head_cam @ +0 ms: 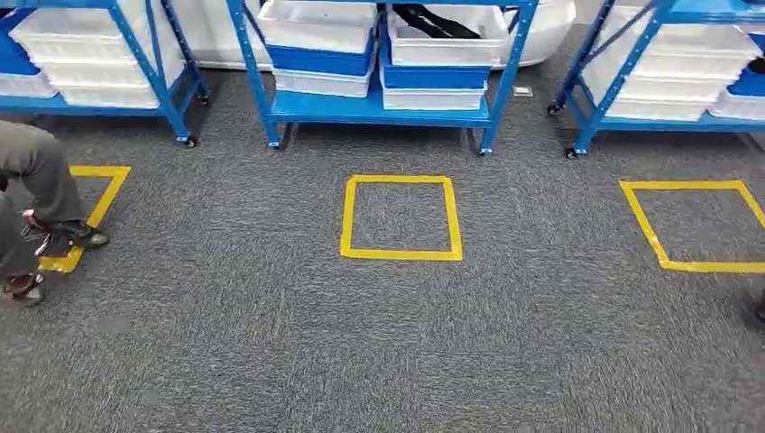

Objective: Take the parts from the cabinet and place them on the table.

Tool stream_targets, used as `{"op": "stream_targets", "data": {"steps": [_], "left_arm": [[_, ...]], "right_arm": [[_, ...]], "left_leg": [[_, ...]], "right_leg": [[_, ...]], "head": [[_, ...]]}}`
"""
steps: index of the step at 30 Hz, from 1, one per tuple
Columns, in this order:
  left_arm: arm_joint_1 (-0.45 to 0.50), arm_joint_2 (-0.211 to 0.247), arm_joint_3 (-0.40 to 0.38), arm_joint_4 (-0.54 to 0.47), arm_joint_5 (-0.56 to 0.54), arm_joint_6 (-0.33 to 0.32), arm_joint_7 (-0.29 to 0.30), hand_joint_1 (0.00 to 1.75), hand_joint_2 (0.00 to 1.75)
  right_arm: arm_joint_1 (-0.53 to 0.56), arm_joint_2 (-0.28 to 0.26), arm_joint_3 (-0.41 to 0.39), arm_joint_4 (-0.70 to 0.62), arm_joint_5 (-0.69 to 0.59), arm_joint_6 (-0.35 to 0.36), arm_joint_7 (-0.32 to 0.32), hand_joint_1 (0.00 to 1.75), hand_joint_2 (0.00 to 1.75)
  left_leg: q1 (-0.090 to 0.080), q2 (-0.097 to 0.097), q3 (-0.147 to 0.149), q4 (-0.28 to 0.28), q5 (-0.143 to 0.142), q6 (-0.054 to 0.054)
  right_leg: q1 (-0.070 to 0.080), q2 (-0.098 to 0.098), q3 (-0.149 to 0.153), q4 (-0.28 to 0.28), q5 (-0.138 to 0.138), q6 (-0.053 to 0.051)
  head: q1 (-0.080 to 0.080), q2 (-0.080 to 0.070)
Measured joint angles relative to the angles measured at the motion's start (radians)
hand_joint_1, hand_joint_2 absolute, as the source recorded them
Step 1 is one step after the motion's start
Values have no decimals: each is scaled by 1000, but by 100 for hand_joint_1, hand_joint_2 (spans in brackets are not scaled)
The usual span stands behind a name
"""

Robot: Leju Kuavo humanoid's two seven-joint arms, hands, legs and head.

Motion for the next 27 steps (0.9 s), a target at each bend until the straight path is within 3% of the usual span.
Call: {"op": "stream_targets", "data": {"steps": [2, 3, 4, 5, 7, 8, 9, 10, 11, 12, 13, 14, 15, 16, 21, 24, 27], "left_arm": [[-4, 0, 0, 0, -5, 2, -1, 0, 0], [-5, 0, 0, 0, -7, 3, -2, 0, 0], [-5, 1, 0, 0, -7, 5, -2, 0, 0], [-3, 1, 0, 0, -8, 6, -2, 0, 0], [2, 2, 0, 0, -8, 8, -2, 0, 0], [4, 2, 0, 0, -9, 10, -2, 0, 0], [5, 2, 0, 0, -10, 11, -3, 0, 0], [5, 3, 0, 0, -11, 13, -7, 0, 0], [4, 3, 0, 0, -12, 15, -7, 0, 0], [4, 4, 0, 0, -13, 15, -7, 0, 0], [3, 4, 0, 0, -15, 13, -7, 0, 0], [2, 4, 0, 0, -16, 11, -8, 0, 0], [1, 4, 0, 0, -17, 11, -8, 0, 0], [1, 2, 0, 0, -17, 11, -8, 0, 0], [-1, 2, 0, 0, -24, 21, -11, 0, 0], [-1, 2, 0, 0, -27, 22, -11, 0, 0], [-2, 3, 0, 0, -27, 18, -10, 0, 0]], "right_arm": [[6, -1, 0, 0, 8, -4, 1, 0, 0], [8, 1, 0, 0, 16, -13, 3, 0, 0], [9, 2, 0, 0, 19, -19, 5, 0, 0], [8, 1, 0, 0, 20, -22, 6, 0, 0], [5, 3, 0, 0, 26, -23, 6, 0, 0], [6, 3, 0, 0, 35, -24, 8, 0, 0], [7, 3, 1, 0, 41, -25, 10, 0, 0], [9, 5, 2, 0, 49, -26, 10, 0, 0], [8, 6, 3, 0, 52, -27, 10, 0, 0], [6, 7, 3, 0, 53, -28, 10, 0, 0], [5, 7, 3, 0, 55, -28, 10, 0, 0], [3, 7, 3, 0, 56, -28, 10, 0, 0], [3, 6, 3, 0, 58, -28, 11, 0, 0], [3, 3, 3, 0, 59, -29, 12, 0, 0], [5, 6, 3, 1, 64, -30, 13, 0, 0], [5, 6, 3, 1, 73, -31, 18, 0, 0], [4, 8, 3, 1, 78, -30, 20, 0, 0]], "left_leg": [[3, 18, 6, -2, 1, -6], [7, 3, 1, 7, -7, -15], [10, -58, -10, 38, -35, -24], [16, -98, -37, 104, -81, -28], [24, -122, -114, 273, -162, -38], [27, -123, -140, 326, -176, -42], [32, -122, -148, 337, -166, -47], [39, -122, -126, 283, -118, -52], [44, -122, -93, 214, -75, -55], [51, -122, -45, 110, -22, -60], [58, -125, -13, 41, 0, -62], [53, -132, -9, 22, -9, -58], [56, -130, -13, 21, -5, -52], [51, -129, -16, 23, -5, -52], [31, -129, -22, 24, -1, -32], [30, -129, -24, 25, 0, -30], [25, -129, -31, 34, -2, -19]], "right_leg": [[3, 18, -3, -2, 3, -6], [-29, 27, 13, -10, 13, -19], [-25, 32, 9, -10, 16, -25], [-26, 37, 6, -10, 20, -33], [-26, 53, 1, -9, 21, -33], [-26, 58, 1, -9, 21, -32], [-27, 62, 2, -9, 21, -32], [-30, 69, 4, -7, 20, -31], [-32, 74, 5, -4, 20, -31], [-34, 80, 5, 1, 17, -27], [-32, 83, 0, 6, 15, -20], [-20, 87, -9, 22, 8, -10], [-17, 88, -18, 23, 6, -7], [-7, 89, -22, 22, 3, -13], [-22, 89, -26, 14, 16, 4], [-23, 89, -21, 12, 18, 8], [-32, 90, -23, 6, 26, 26]], "head": [[0, 0], [2, 0], [-2, 0], [-5, 0], [-4, 0], [-4, 0], [-3, 0], [-4, 0], [-3, 0], [-5, 0], [-5, 0], [-6, 0], [1, 0], [2, 0], [1, 0], [1, 0], [0, 0]]}}
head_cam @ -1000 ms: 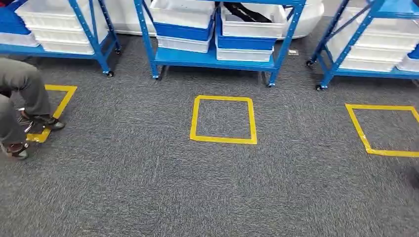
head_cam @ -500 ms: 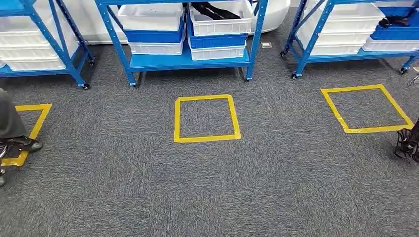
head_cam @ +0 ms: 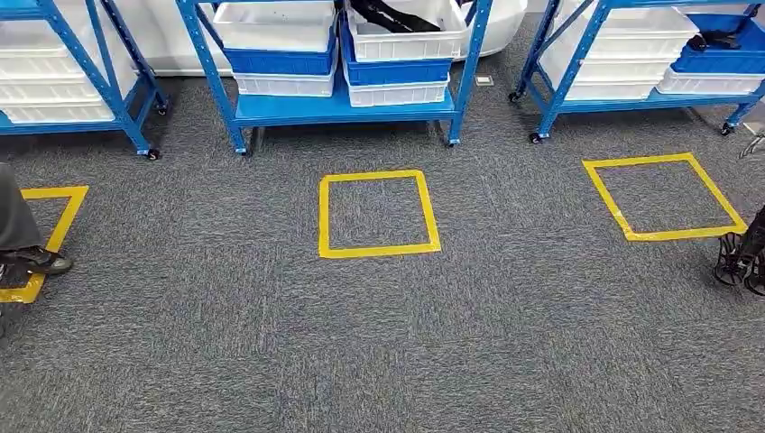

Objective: Take the parts from the cabinet and place them on the table.

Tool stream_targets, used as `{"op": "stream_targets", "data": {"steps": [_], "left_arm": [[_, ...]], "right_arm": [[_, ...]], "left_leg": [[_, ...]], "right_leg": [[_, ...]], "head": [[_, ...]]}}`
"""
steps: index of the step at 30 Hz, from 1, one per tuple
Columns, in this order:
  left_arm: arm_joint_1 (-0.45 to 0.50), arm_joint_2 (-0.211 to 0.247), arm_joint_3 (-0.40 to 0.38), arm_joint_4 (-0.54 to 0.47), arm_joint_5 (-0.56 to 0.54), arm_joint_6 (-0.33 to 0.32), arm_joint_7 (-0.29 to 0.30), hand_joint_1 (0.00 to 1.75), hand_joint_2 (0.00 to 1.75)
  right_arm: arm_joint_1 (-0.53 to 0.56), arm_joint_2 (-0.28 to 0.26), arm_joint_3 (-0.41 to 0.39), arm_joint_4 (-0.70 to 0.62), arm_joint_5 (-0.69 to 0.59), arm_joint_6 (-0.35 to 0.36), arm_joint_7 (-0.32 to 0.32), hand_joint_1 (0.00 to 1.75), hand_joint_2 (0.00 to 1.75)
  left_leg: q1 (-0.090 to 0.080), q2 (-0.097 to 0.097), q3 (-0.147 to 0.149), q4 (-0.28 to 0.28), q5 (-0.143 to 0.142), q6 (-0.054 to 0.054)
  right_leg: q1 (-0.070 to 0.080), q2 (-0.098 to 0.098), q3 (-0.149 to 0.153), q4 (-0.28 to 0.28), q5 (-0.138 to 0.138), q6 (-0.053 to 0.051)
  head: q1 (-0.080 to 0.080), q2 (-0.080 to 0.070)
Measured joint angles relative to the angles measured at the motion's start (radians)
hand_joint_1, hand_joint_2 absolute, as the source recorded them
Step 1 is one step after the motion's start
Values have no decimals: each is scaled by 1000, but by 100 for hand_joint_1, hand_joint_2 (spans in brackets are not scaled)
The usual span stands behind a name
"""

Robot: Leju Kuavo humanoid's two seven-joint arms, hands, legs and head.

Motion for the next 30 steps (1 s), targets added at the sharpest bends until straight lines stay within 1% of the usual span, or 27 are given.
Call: {"op": "stream_targets", "data": {"steps": [2, 3, 4, 5, 6, 7, 10, 11, 12, 13, 14, 15, 16, 17, 18, 19, 20, 21, 22, 23, 24, 25, 26, 27, 28, 29, 30], "left_arm": [[0, 0, 0, 0, 0, 1, 0, 0, 0], [0, 0, 0, 0, 0, 2, 0, 0, 0], [-1, 0, 0, 0, -1, 5, 0, 0, 0], [-2, -1, 0, 0, -1, 6, 0, 0, 0], [-2, -2, 0, 0, -2, 8, 0, 0, 0], [-2, -2, 0, 0, -2, 9, 0, 0, 0], [-1, -3, 0, 0, -2, 12, 0, 0, 0], [-1, -3, 0, 0, -2, 12, 0, 0, 0], [-1, -3, 0, 0, -2, 13, 0, 0, 0], [0, -3, 0, 0, -3, 14, 0, 0, 0], [-1, -4, 0, 0, -5, 14, 0, 0, 0], [-1, -4, 0, 0, -6, 16, 0, 0, 0], [-1, -3, 0, 0, -6, 17, -1, 0, 0], [-1, -3, 0, 0, -6, 17, -1, 0, 0], [-2, -4, 0, 0, -8, 18, -1, 0, 0], [-1, -4, 0, 0, -8, 18, -1, 0, 0], [-1, -4, 0, 0, -8, 18, -1, 0, 0], [-2, -3, 0, 0, -9, 18, -1, 0, 0], [-4, -3, 0, 0, -9, 19, -1, 0, 0], [-4, -3, 0, 0, -9, 19, -1, 0, 0], [-4, -3, 0, 0, -9, 19, -1, 0, 0], [-1, -3, 0, 0, -9, 19, -1, 0, 0], [0, -4, 0, 0, -9, 19, -1, 0, 0], [1, -4, 0, 0, -9, 19, -1, 0, 0], [1, -4, 0, 0, -9, 19, -1, 0, 0], [1, -4, 0, 0, -9, 19, -1, 0, 0], [0, -3, 0, 0, -10, 19, -1, 0, 0]], "right_arm": [[0, 1, 0, 0, 5, 0, 1, 0, 0], [0, 2, 1, 0, 10, 0, 1, 0, 0], [1, 2, 1, 0, 14, 0, 1, 0, 0], [2, 2, 2, 0, 17, -1, 1, 0, 0], [0, 0, 2, 0, 18, -1, 2, 0, 0], [-2, 0, 2, 0, 19, -1, 2, 0, 0], [-2, 0, 4, 0, 20, -1, 2, 0, 0], [1, 0, 4, 0, 21, -1, 3, 0, 0], [4, -2, 5, 0, 25, -1, 4, 0, 0], [4, -3, 6, 0, 29, -1, 4, 0, 0], [3, -3, 6, 0, 31, -2, 5, 0, 0], [0, -3, 7, 0, 31, -3, 5, 0, 0], [-1, -1, 7, 1, 31, -3, 6, 0, 0], [-1, 2, 7, 1, 32, -3, 6, 0, 0], [-1, -1, 7, 1, 33, -4, 6, 0, 0], [1, -1, 7, 1, 35, -4, 7, 0, 0], [3, -1, 7, 1, 35, -4, 8, 0, 0], [3, 0, 7, 1, 36, -4, 8, 0, 0], [2, 0, 7, 1, 37, -4, 8, 0, 0], [1, 0, 7, 1, 37, -4, 7, 0, 0], [1, 1, 7, 1, 37, -4, 7, 0, 0], [2, 1, 7, 1, 37, -4, 7, 0, 0], [4, 1, 7, 1, 37, -4, 7, 0, 0], [4, 1, 7, 1, 37, -4, 7, 0, 0], [4, 1, 7, 1, 38, -4, 7, 0, 0], [2, 1, 7, 1, 39, -4, 7, 0, 0], [1, 2, 7, 1, 40, -5, 7, 0, 0]], "left_leg": [[-1, 0, -2, 0, -1, 6], [-2, 0, -3, -7, 0, 14], [-2, 2, -2, -12, 5, 22], [4, 2, 4, -20, 12, 30], [9, 6, 10, -25, 19, 36], [11, 8, 6, -27, 23, 41], [10, 14, -7, -26, 27, 37], [10, 14, -9, -26, 29, 33], [11, 14, -9, -26, 30, 31], [15, 14, -9, -25, 31, 24], [19, 13, -8, -24, 31, 16], [23, 14, -7, -20, 30, 6], [16, 15, -2, -19, 30, -6], [18, 15, -3, -17, 26, -11], [16, 17, -2, -18, 24, -22], [19, 17, 0, -6, 31, -30], [23, 20, 2, -6, 29, -32], [28, 19, -3, 6, 18, -34], [28, 19, -22, 44, -9, -36], [27, 17, -58, 114, -50, -38], [26, 16, -101, 195, -87, -41], [25, 16, -148, 277, -115, -40], [25, 16, -174, 310, -116, -37], [23, 16, -178, 297, -93, -31], [19, 16, -162, 246, -53, -22], [14, 15, -126, 156, 4, -10], [5, 13, -89, 65, 58, 8]], "right_leg": [[-1, 0, -1, -4, 2, 4], [-1, 0, 5, 0, 10, 13], [0, 0, 7, 8, 19, 27], [5, 0, 6, 6, 16, 26], [-1, -5, -6, 23, -11, 12], [2, -5, -29, 75, -49, -5], [3, -5, -128, 302, -147, -4], [2, -6, -131, 320, -150, 6], [-1, -6, -112, 290, -140, 14], [-5, -7, -69, 216, -112, 28], [-10, -9, -9, 104, -74, 40], [-17, -13, 43, 4, -46, 47], [-5, -15, 25, 15, -58, 34], [1, -24, 21, 8, -75, 12], [1, -20, 21, 14, -47, -5], [0, -20, 25, 14, -51, -20], [-3, -19, 34, 14, -48, -29], [-2, -19, 42, 13, -46, -37], [1, -19, 46, 13, -45, -42], [4, -19, 46, 13, -46, -44], [8, -19, 45, 14, -48, -47], [13, -19, 47, 14, -51, -51], [17, -18, 49, 14, -54, -55], [21, -16, 53, 14, -57, -59], [25, -14, 59, 14, -61, -64], [30, -12, 67, 14, -66, -65], [33, -11, 75, 13, -72, -66]], "head": [[0, 0], [0, 0], [0, 0], [2, 0], [2, 0], [6, 0], [7, 0], [7, 0], [7, 0], [8, 0], [6, 0], [9, 0], [9, 0], [13, 0], [9, 0], [3, 0], [2, 0], [0, 0], [0, 0], [-2, 0], [-2, 0], [-3, 0], [-2, 0], [-3, 0], [-2, 0], [-3, 0], [-2, 0]]}}
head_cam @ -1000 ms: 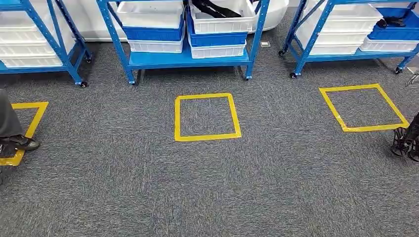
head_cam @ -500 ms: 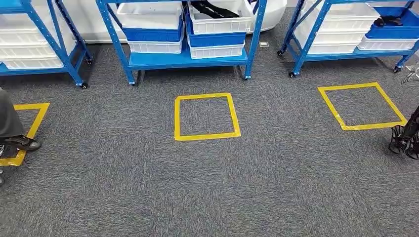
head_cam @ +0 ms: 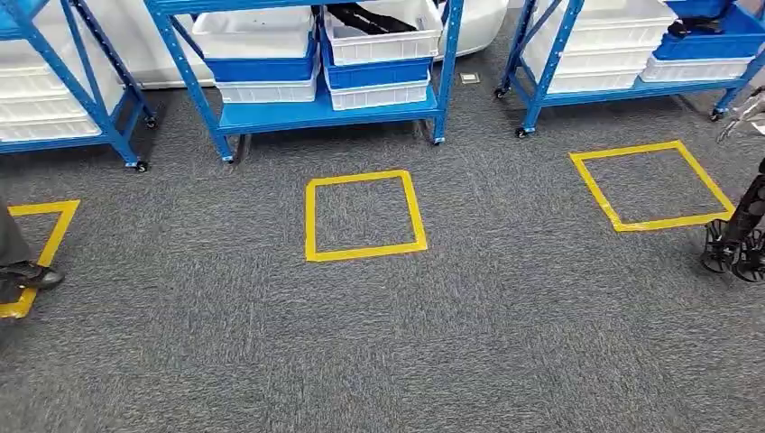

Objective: Take the parts from the cabinet and place them on the table.

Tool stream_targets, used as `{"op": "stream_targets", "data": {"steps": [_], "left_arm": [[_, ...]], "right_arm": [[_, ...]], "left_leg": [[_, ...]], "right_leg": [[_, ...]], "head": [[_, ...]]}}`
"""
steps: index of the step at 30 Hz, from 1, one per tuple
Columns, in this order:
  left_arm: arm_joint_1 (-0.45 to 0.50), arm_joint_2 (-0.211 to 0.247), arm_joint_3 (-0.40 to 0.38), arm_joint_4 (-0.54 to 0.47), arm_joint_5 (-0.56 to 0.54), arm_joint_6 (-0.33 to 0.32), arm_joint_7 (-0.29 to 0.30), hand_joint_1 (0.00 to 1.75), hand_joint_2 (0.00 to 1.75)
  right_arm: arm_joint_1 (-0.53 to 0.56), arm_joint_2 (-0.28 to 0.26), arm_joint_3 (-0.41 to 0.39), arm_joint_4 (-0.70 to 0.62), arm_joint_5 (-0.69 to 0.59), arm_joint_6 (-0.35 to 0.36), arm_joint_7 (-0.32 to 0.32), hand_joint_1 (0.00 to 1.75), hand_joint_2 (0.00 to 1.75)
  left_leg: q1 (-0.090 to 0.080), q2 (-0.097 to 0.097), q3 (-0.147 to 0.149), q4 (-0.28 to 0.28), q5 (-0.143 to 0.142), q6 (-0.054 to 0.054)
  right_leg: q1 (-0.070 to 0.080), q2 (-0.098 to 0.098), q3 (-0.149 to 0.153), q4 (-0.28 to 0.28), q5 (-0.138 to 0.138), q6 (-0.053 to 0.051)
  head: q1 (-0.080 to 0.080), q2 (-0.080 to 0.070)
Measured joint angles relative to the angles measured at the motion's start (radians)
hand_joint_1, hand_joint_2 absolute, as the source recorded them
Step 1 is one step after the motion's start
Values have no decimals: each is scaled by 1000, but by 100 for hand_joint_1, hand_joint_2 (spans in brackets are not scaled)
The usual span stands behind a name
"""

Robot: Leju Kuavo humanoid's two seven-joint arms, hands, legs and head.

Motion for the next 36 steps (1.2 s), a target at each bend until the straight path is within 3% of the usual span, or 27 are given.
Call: {"op": "stream_targets", "data": {"steps": [1, 2, 3, 5, 6, 7, 10, 11, 12, 13, 15, 16, 17, 18, 20, 22, 23, 25, 26, 27, 28, 30, 31, 32, 33, 35, 36], "left_arm": [[-1, 7, 0, 0, -1, 0, 0, 0, 0], [-3, 7, 0, 0, -3, 0, 1, 0, 0], [-4, 5, 0, 0, -3, 0, 2, 0, 0], [1, 5, 0, 0, -3, -2, 3, 0, 0], [0, 4, 0, 0, -4, -2, 4, 0, 0], [-2, 3, 1, 0, -5, -2, 3, 0, 0], [-10, 2, 0, 0, -8, -2, 3, 0, 0], [-9, 2, 0, 0, -9, -2, 3, 0, 0], [-8, 1, 1, 0, -10, -2, 4, 0, 0], [-6, 0, 1, 0, -11, -3, 4, 0, 0], [-5, -3, 0, 0, -13, -3, 4, 0, 0], [-6, -2, 0, 0, -13, -3, 4, 0, 0], [-7, -2, 0, 0, -13, -3, 4, 0, 0], [-9, -2, 0, 0, -13, -2, 4, 0, 0], [-8, -2, 1, 0, -13, -2, 5, 0, 0], [-10, -2, 0, 0, -13, -1, 4, 0, 0], [-11, -2, 0, 0, -13, -1, 4, 0, 0], [-11, -2, 0, 0, -13, -1, 4, 0, 0], [-8, -2, 0, 0, -13, -2, 5, 0, 0], [-6, -2, 0, 0, -13, -2, 5, 0, 0], [-4, -2, 1, 0, -13, -1, 5, 0, 0], [-5, -2, 1, 0, -13, -1, 5, 0, 0], [-6, -1, 1, 0, -13, -1, 5, 0, 0], [-8, 3, 2, 0, -13, -1, 5, 0, 0], [-9, 3, 2, 0, -13, -1, 5, 0, 0], [-7, 2, 2, 0, -13, -1, 5, 0, 0], [-5, 2, 3, 0, -13, -1, 5, 0, 0]], "right_arm": [[2, 7, 0, 2, 0, 0, 0, 0, 0], [1, 9, 0, 3, 0, -3, 0, 0, 0], [-3, 7, 0, 3, 0, -4, 0, 0, 0], [0, 8, 0, 4, -1, -4, -1, 0, 0], [0, 4, -1, 4, -2, -5, -1, 0, 0], [-2, 5, -1, 4, -2, -5, -1, 0, 0], [-4, 2, -1, 4, 0, -5, -5, 0, 0], [-3, 1, -1, 4, 0, -5, -5, 0, 0], [1, -1, -1, 4, 0, -5, -5, 0, 0], [5, -2, -1, 4, -2, -5, -6, 0, 0], [5, -5, -1, 4, -1, -4, -14, 0, 0], [6, -5, -1, 4, 0, -3, -18, 0, 0], [5, -4, -1, 5, 0, 0, -19, 0, 0], [1, -4, -1, 5, 0, 2, -23, 0, 0], [6, -4, -2, 5, -3, 3, -29, 0, 0], [5, -5, -3, 5, -6, 4, -32, 0, 0], [4, -6, -3, 5, -6, 4, -33, 0, 0], [4, -6, -3, 5, -6, 4, -34, 0, 0], [4, -6, -3, 5, -6, 4, -34, 0, 0], [5, -6, -3, 5, -6, 4, -35, 0, 0], [5, -6, -3, 5, -9, 4, -36, 0, 0], [4, -6, -3, 5, -2, 5, -36, 0, 0], [3, -5, -3, 5, 0, 5, -36, 0, 0], [4, -1, -3, 5, 3, 5, -36, 0, 0], [3, -2, -3, 5, 3, 5, -36, 0, 0], [0, -2, -3, 5, 3, 7, -37, 0, 0], [-2, -3, -3, 4, 2, 8, -38, 0, 0]], "left_leg": [[-11, 0, 17, -33, -6, 22], [-16, -1, 16, -41, -52, 22], [-19, -5, 22, -46, -40, 25], [-21, -5, 37, -65, -21, 35], [-8, -4, 59, -81, -13, 34], [-8, -3, 69, -86, -14, 35], [-7, -4, 72, -86, -24, 34], [-7, -4, 74, -86, -27, 32], [-5, -6, 81, -86, -33, 29], [-2, -8, 88, -86, -38, 25], [2, -9, 108, -85, -52, 12], [3, -7, 111, -85, -57, 4], [-1, -7, 118, -82, -63, -3], [-5, -6, 114, -83, -67, -11], [-3, -5, 121, -74, -67, -17], [4, -5, 112, -46, -85, -27], [4, -5, 80, 14, -109, -32], [4, -5, -15, 171, -176, -39], [4, -5, -56, 227, -194, -40], [4, -5, -74, 235, -181, -38], [4, -5, -70, 198, -145, -33], [0, -5, -5, 31, -35, -16], [-4, -5, 24, -38, 3, -4], [-12, -1, 26, -38, -34, 4], [-17, -7, 25, -44, -64, 9], [-19, -8, 32, -50, -41, 19], [-12, -11, 50, -69, -20, 28]], "right_leg": [[-2, 2, -2, 1, -5, 1], [1, 5, 0, 0, -9, 7], [-2, 3, -13, -5, -12, 15], [3, 3, 18, 6, -1, 28], [6, 3, 10, 16, -16, 28], [1, 2, -2, 50, -29, 30], [-7, 2, -134, 257, -109, 35], [-9, 2, -166, 298, -119, 41], [-14, 2, -183, 298, -108, 53], [-18, 2, -172, 251, -76, 67], [-31, -1, -106, 62, 33, 101], [-34, -8, -94, 21, 64, 103], [-20, -11, -102, 14, 32, 73], [-19, -13, -95, 18, 43, 52], [-23, -10, -85, 19, 54, 31], [-28, -7, -73, 16, 52, 25], [-26, -8, -71, 16, 48, 14], [-22, -7, -68, 16, 41, 5], [-19, -7, -65, 16, 39, 1], [-15, -6, -60, 16, 35, -3], [-13, -4, -54, 16, 31, -3], [-7, 0, -38, 15, 21, -3], [-6, 0, -35, 14, 18, -3], [-1, 1, -29, 13, 14, 2], [-5, 1, -35, 12, 10, 8], [-5, 0, -35, 5, 5, 18], [9, 0, -24, 1, 1, 24]], "head": [[5, 0], [8, 0], [4, 0], [4, 0], [3, 0], [6, 0], [6, 0], [7, 0], [6, 0], [7, 0], [8, 0], [12, 0], [14, 0], [10, 0], [5, 0], [5, 0], [2, 0], [2, 0], [1, 0], [2, 0], [2, 0], [2, 0], [2, 0], [6, 0], [2, 0], [-1, 0], [-1, 0]]}}
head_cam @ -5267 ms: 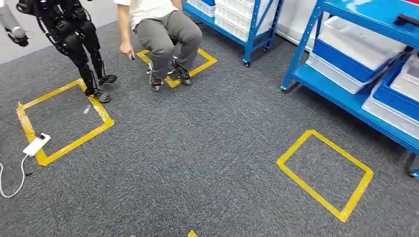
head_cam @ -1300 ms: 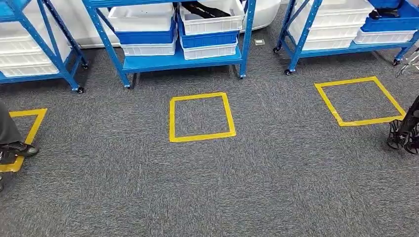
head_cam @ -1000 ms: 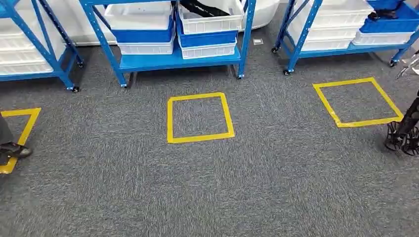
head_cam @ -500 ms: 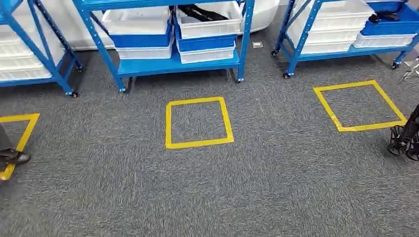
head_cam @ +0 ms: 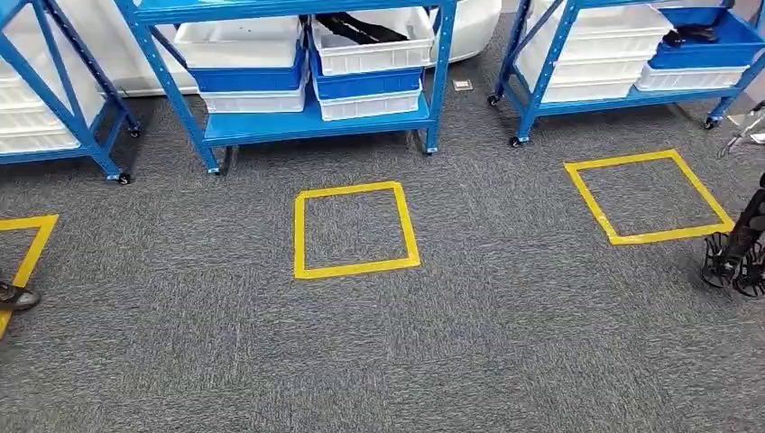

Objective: Take the parts from the cabinet and place them on the table.

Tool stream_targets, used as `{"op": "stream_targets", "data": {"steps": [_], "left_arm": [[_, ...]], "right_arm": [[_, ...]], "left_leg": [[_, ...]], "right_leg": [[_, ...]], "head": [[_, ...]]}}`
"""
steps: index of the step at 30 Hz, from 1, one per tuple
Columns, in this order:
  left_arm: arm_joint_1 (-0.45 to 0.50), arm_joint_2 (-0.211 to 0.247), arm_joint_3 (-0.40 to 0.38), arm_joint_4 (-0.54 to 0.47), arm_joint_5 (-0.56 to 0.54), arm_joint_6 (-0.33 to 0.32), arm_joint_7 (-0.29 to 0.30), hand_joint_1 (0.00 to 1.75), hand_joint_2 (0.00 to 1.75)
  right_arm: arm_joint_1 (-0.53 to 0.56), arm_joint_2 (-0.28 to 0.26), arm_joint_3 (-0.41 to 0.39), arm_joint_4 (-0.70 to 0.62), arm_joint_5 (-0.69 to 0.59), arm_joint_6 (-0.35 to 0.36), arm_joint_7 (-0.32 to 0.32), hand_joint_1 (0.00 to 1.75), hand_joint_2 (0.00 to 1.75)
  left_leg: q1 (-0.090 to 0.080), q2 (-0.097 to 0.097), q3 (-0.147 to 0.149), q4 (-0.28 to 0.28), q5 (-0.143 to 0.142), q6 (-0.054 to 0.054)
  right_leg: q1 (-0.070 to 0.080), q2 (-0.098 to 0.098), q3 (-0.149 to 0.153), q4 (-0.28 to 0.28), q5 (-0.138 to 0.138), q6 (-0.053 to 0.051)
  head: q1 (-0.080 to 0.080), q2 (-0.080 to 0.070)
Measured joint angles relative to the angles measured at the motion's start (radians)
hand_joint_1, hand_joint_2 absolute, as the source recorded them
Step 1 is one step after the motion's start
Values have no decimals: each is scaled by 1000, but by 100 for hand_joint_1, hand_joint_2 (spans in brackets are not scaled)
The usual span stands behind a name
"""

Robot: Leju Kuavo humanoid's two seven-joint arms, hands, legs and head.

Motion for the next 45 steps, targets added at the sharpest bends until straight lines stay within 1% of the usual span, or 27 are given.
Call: {"op": "stream_targets", "data": {"steps": [2, 4, 6, 8, 10, 12, 13, 15, 18, 19, 20, 21, 23, 25, 26, 28, 29, 30, 31, 32, 34, 37, 40, 41, 43, 44, 45], "left_arm": [[-1, -2, 4, 0, 0, 1, -1, 0, 0], [-6, -5, 6, 0, 0, 2, -1, 0, 0], [-5, -5, 11, 0, 0, 1, -1, 0, 0], [-2, -6, 12, 0, 0, 0, -6, 0, 0], [-1, -10, 13, 0, 0, -2, -11, 0, 0], [-2, -9, 13, 0, 0, -2, -12, 0, 0], [-3, -9, 14, 0, 0, -2, -13, 0, 0], [-3, -8, 15, 0, 0, -1, -13, 0, 0], [-3, -3, 20, 0, 0, 1, -12, 0, 0], [-4, -3, 21, 0, -2, 2, -12, 0, 0], [-4, -8, 21, 0, -2, 2, -13, 0, 0], [-4, -8, 22, 0, -3, 2, -13, 0, 0], [-5, -8, 22, 0, -3, 2, -12, 0, 0], [-2, -12, 23, 0, -8, 4, -12, 0, 0], [-1, -13, 23, 0, -8, 4, -12, 0, 0], [0, -16, 23, 0, -9, 4, -10, 0, 0], [0, -16, 23, 0, -9, 4, -10, 0, 0], [-2, -1, 23, -4, -9, 6, -8, 0, 0], [-3, -12, 23, -2, -11, 6, -9, 0, 0], [-4, -12, 23, -2, -11, 8, -8, 0, 0], [-2, -11, 23, -2, -12, 8, -9, 0, 0], [-3, -12, 23, -2, -12, 8, -9, 0, 0], [1, -13, 23, -2, -12, 8, -9, 0, 0], [3, -13, 23, -2, -12, 8, -9, 0, 0], [3, -14, 23, -2, -12, 8, -9, 0, 0], [1, -13, 23, -2, -12, 8, -9, 0, 0], [-1, -6, 23, -4, -12, 8, -8, 0, 0]], "right_arm": [[-1, -1, -1, 0, -1, 1, -2, 0, 0], [-1, -3, -1, 0, 0, 2, -2, 0, 0], [2, -5, -2, 0, 1, 5, -2, 0, 0], [3, -7, -2, 0, 2, 9, -2, 0, 0], [1, -9, -3, 0, 3, 12, -2, 0, 0], [-1, -6, -3, 1, 5, 13, -2, 0, 0], [-1, -4, -3, 1, 11, 18, -2, 0, 0], [-1, -4, -3, 1, 29, 26, -2, 0, 0], [-4, 4, 0, 1, 43, 30, -2, 0, 0], [-8, 4, 2, 0, 47, 30, -2, 0, 0], [-7, 1, 2, 0, 50, 30, -2, 0, 0], [-8, 0, 2, 1, 53, 30, -2, 0, 0], [-9, 2, 3, 1, 58, 31, -2, 0, 0], [-9, -6, 3, 1, 60, 31, -1, 0, 0], [-8, -7, 3, 1, 61, 31, -1, 0, 0], [-8, -10, 3, 1, 64, 31, -1, 0, 0], [-8, -9, 3, 1, 66, 32, -1, 0, 0], [-9, 13, 4, 9, 67, 35, 0, 0, 0], [-12, -5, 4, 3, 67, 32, 0, 0, 0], [-12, 1, 4, 4, 67, 34, 0, 0, 0], [-11, 2, 4, 3, 68, 32, 1, 0, 0], [-11, 3, 5, 3, 68, 32, 1, 0, 0], [-10, 2, 5, 3, 69, 32, 1, 0, 0], [-10, 1, 5, 3, 69, 32, 1, 0, 0], [-11, 2, 5, 3, 69, 32, 1, 0, 0], [-11, 3, 5, 4, 69, 32, 1, 0, 0], [-9, 12, 6, 5, 69, 32, 1, 0, 0]], "left_leg": [[6, 6, 22, -22, 8, -1], [6, 7, 25, -22, 5, 2], [6, 5, 27, -21, -1, 1], [9, 1, 34, -19, -9, -5], [13, 0, 47, -14, -22, -19], [4, -1, 51, -7, -38, -34], [2, 1, 51, -4, -43, -29], [4, 0, 52, -7, -37, -1], [2, 1, 60, -17, -32, -8], [-3, 1, 91, -83, -5, 16], [10, 5, 129, -138, 20, 15], [13, 2, 143, -166, 31, 28], [25, 1, 143, -170, 36, 20], [36, -5, 142, -167, 31, -2], [47, -12, 142, -161, 26, -17], [77, -26, 129, -115, 0, -59], [81, -28, 114, -74, -21, -85], [79, -36, 95, -48, -42, -104], [78, -33, 84, -23, -57, -114], [79, -33, 87, -21, -57, -116], [82, -35, 85, -24, -53, -125], [70, 8, 7, 122, -142, -103], [52, 10, -103, 328, -214, -79], [39, 10, -104, 322, -193, -59], [10, 11, -45, 198, -116, -5], [-15, 25, 4, 106, -76, 38], [-36, 54, 23, 68, -80, 79]], "right_leg": [[-7, -1, -14, 55, -24, 0], [-13, -1, -109, 210, -91, -6], [-18, -1, -179, 309, -107, 7], [-29, -2, -156, 223, -44, 36], [-43, -4, -75, 36, 42, 62], [-33, -6, -61, 16, 56, 38], [-47, -6, -60, 14, 59, 30], [-38, -4, -60, 15, 60, 30], [-56, -5, -50, -8, 67, 39], [-46, -5, -31, -33, 75, 38], [-44, -6, -34, -22, 73, 35], [-41, -4, -47, 8, 52, 29], [-45, -2, -109, 126, -1, 28], [-59, -3, -164, 231, -31, 49], [-68, -3, -154, 212, -13, 68], [-92, -2, -65, 46, 60, 120], [-102, 3, -40, 5, 56, 139], [-94, 34, -73, 51, 35, 129], [-93, 29, -72, 70, 23, 83], [-101, 25, -75, 76, 14, 62], [-89, 12, -74, 88, 9, 44], [-70, -5, -80, 85, 16, 26], [-45, -24, -89, 85, 17, 23], [-33, -29, -89, 85, 17, 22], [-11, -38, -84, 82, 17, 21], [-4, -42, -78, 75, 17, 20], [-12, -47, -71, 68, 19, 11]], "head": [[2, 0], [2, 0], [3, 0], [3, 0], [3, 0], [5, 0], [-1, 0], [-1, 0], [-4, 0], [-9, 0], [-8, 0], [-6, 0], [-6, 0], [-8, 0], [-7, 0], [-7, 0], [-5, 0], [21, 0], [16, 0], [-2, 0], [-15, 0], [-27, 0], [-28, 0], [-29, 0], [-30, 0], [-30, 0], [-25, 0]]}}
